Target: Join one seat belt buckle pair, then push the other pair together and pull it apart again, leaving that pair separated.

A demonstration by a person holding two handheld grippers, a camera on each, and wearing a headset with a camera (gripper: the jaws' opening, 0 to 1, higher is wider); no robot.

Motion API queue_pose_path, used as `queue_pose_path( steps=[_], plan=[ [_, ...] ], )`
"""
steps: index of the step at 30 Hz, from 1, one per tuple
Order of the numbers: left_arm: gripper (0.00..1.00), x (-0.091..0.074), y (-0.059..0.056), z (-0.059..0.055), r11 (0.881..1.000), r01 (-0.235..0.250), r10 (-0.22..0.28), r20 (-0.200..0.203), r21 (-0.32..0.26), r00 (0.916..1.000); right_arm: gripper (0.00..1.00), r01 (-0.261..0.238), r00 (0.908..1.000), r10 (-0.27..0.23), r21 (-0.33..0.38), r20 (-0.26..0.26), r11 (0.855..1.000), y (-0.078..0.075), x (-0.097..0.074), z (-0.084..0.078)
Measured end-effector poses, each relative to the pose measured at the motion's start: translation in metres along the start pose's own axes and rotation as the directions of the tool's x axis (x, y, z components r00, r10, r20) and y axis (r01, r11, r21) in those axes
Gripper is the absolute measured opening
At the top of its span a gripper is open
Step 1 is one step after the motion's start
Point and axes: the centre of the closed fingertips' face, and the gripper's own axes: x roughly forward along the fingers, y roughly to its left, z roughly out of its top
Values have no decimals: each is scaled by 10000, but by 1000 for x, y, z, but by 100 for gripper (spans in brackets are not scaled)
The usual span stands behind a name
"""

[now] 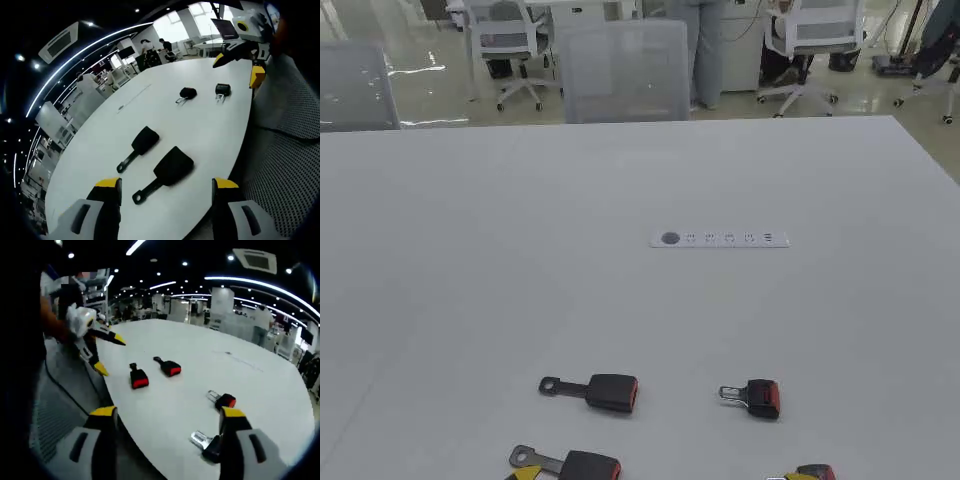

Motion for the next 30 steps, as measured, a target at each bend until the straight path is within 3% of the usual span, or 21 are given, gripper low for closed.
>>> queue_pose_path(
  steps=[8,30],
  plan=[
    [98,3,-2,-5,9999,150,-150,-13,-14,9999,96,83,9999,-83,43,-121,10000,0,1,-2],
    [97,0,-1,-6,9997,227,-227,66,-81,9997,96,-85,9996,85,5,-261,10000,6,4,-5]
  ],
)
